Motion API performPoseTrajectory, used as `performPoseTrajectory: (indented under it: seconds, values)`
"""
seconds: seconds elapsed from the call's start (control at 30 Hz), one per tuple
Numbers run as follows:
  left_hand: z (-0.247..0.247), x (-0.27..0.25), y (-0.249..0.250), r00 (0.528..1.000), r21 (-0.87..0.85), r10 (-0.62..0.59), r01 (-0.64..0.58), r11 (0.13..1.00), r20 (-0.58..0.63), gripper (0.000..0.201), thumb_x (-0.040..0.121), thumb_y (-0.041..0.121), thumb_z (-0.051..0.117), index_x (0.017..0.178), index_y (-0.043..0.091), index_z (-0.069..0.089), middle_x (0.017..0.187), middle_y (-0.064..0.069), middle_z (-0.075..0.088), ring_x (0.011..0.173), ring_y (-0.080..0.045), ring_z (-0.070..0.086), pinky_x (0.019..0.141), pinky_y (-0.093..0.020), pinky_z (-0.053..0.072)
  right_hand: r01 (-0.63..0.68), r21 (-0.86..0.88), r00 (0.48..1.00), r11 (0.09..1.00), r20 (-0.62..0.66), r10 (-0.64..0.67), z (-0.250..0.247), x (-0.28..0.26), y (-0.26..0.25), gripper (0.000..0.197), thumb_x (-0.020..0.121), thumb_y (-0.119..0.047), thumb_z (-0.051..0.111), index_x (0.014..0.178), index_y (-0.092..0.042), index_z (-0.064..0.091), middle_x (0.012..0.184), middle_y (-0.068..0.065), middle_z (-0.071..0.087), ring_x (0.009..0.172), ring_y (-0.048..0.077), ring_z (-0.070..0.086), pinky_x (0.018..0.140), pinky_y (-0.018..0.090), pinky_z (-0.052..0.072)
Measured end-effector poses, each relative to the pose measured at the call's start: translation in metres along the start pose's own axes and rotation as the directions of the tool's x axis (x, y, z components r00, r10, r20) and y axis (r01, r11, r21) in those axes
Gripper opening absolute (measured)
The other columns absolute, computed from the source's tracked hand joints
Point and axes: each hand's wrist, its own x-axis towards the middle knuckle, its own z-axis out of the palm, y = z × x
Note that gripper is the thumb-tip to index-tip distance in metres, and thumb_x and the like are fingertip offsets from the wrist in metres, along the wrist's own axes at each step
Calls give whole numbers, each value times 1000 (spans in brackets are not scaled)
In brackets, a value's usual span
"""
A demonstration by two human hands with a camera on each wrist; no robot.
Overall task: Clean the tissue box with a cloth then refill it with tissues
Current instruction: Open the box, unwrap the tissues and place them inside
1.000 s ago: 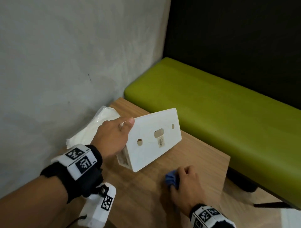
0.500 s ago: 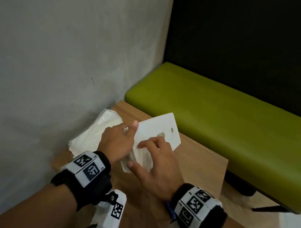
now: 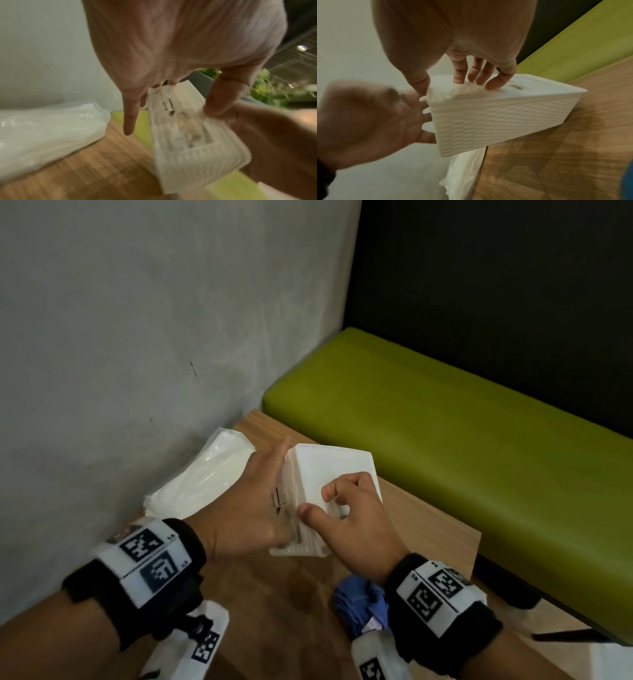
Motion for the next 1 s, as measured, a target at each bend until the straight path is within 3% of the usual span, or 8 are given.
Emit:
performPoseTrajectory:
  seconds: [0.1, 0.17, 0.27, 0.37, 0.6, 0.7, 0.83, 1.0]
  values:
    - [5, 0, 1, 1000, 324, -11, 6, 946, 15, 151, 49, 71, 77, 147, 28, -31, 161, 9, -13, 148, -10, -8, 122, -41, 10, -9, 39, 1000, 999, -3, 9, -4, 3, -3, 30, 77, -43, 70, 88, -18, 57, 106, -6, 41, 104, 12, 46, 85, 23, 38]
    - [8, 6, 5, 1000, 439, -9, 17, 898, -20, 158, 42, 83, 71, 143, 27, -37, 160, 7, -23, 148, -14, -19, 122, -53, 8, -20, 79, 1000, 997, -8, 21, -5, 6, -5, 27, 78, -42, 70, 83, -19, 57, 105, -6, 43, 103, 11, 48, 84, 21, 36]
    - [8, 13, 15, 988, 433, 123, -70, 899, -97, 155, 43, 82, 69, 148, 24, -28, 158, -1, -3, 146, -21, 9, 117, -47, 27, -32, 134, 999, 990, -5, 33, -8, 12, -9, 27, 78, -42, 67, 73, -19, 53, 99, -3, 44, 96, 10, 50, 75, 18, 36]
    - [7, 15, 17, 984, 386, 129, -71, 920, -125, 147, 48, 68, 75, 152, 28, -21, 146, -1, 15, 129, -24, 35, 95, -45, 50, -25, 129, 1000, 991, -10, 26, -13, 17, -13, 35, 78, -43, 68, 65, -18, 48, 93, 1, 44, 88, 6, 47, 66, 17, 33]
    - [3, 17, 8, 977, 308, 119, -60, 949, -175, 147, 43, 58, 80, 146, 44, -24, 141, 0, 22, 122, -22, 42, 98, -38, 48, -55, 93, 998, 994, -17, 56, -22, 27, -29, 52, 59, -58, 69, 54, -16, 38, 68, 4, 40, 53, 14, 38, 51, 28, 31]
    - [-1, 2, -12, 978, 306, 26, 40, 951, -208, 143, 43, 67, 75, 141, 51, -27, 143, -1, 24, 129, -20, 39, 104, -32, 42, -98, 212, 992, 972, -56, 112, -44, 30, -35, 45, 68, -44, 74, 66, -7, 49, 62, 7, 48, 54, 19, 50, 50, 34, 41]
    - [5, -11, -21, 968, 205, -50, 103, 973, -248, 120, 38, 74, 70, 142, 52, 12, 142, 5, 20, 128, -19, 41, 105, -32, 43, -125, 156, 991, 980, -33, 131, -55, 27, -36, 26, 78, -29, 65, 92, -8, 67, 91, 13, 72, 79, 24, 70, 60, 33, 57]
    - [3, -10, -10, 958, 234, -107, 172, 957, -267, 82, 40, 72, 73, 103, 40, 33, 123, 7, 23, 95, -15, 51, 80, -23, 47, -154, 115, 965, 981, -195, 174, -59, 20, -27, 11, 82, -23, 58, 72, -20, 62, 88, 3, 72, 79, 19, 67, 73, 43, 61]
